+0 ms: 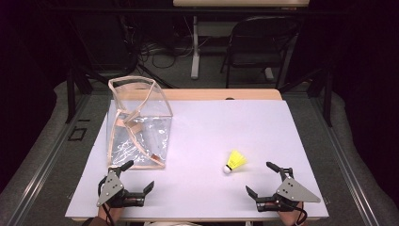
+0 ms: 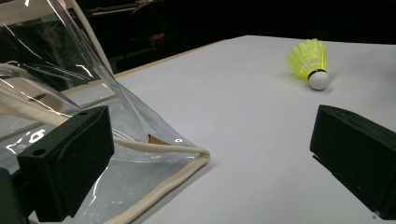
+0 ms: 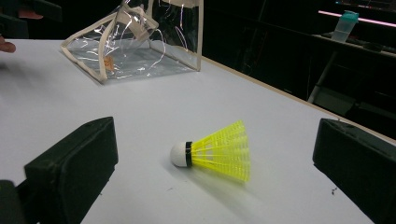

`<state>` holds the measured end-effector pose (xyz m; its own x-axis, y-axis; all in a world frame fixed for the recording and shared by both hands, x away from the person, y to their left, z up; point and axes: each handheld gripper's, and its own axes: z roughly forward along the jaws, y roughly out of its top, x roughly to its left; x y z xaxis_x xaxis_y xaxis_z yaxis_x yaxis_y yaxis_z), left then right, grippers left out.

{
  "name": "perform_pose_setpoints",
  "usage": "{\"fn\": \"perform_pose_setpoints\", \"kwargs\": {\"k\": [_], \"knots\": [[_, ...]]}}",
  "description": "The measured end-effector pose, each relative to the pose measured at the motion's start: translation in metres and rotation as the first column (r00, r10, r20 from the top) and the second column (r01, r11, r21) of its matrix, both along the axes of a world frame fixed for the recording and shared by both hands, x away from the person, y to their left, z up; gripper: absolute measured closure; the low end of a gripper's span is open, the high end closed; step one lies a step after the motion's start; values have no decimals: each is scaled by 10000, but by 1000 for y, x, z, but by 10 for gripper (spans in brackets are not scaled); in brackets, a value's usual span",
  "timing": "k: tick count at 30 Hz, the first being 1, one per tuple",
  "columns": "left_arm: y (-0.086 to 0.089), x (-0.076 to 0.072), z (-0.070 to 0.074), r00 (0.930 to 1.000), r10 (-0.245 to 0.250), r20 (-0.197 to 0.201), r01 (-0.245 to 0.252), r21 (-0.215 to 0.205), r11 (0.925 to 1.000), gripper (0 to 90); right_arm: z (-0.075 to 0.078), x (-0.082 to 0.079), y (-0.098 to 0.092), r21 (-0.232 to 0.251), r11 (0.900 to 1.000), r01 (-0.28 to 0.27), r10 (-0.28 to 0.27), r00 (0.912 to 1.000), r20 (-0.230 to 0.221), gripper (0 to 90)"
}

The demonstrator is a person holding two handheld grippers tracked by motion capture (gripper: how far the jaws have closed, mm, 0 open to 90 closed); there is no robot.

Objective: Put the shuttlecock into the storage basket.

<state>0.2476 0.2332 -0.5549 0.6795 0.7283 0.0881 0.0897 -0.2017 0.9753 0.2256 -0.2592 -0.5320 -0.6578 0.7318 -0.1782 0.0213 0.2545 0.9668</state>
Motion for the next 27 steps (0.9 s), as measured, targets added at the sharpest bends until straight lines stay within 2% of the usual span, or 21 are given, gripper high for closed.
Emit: {"fn": "perform_pose_setpoints", "kwargs": {"k": [9, 22, 27], "knots": [[-4, 1, 0, 10000, -14, -34, 14, 55, 10000, 2, 0, 2, 0, 64, 10000, -14, 15, 10000, -55, 0], [-16, 8, 1, 9987, -466, -186, 468, 141, 9988, 1, 0, 3, 0, 15, 10000, -36, 36, 9999, -95, 0], [-20, 10, 2, 9981, -611, -109, 612, 124, 9980, 1, 0, 3, 1, -14, 10000, -48, 48, 9999, -136, 0]]}}
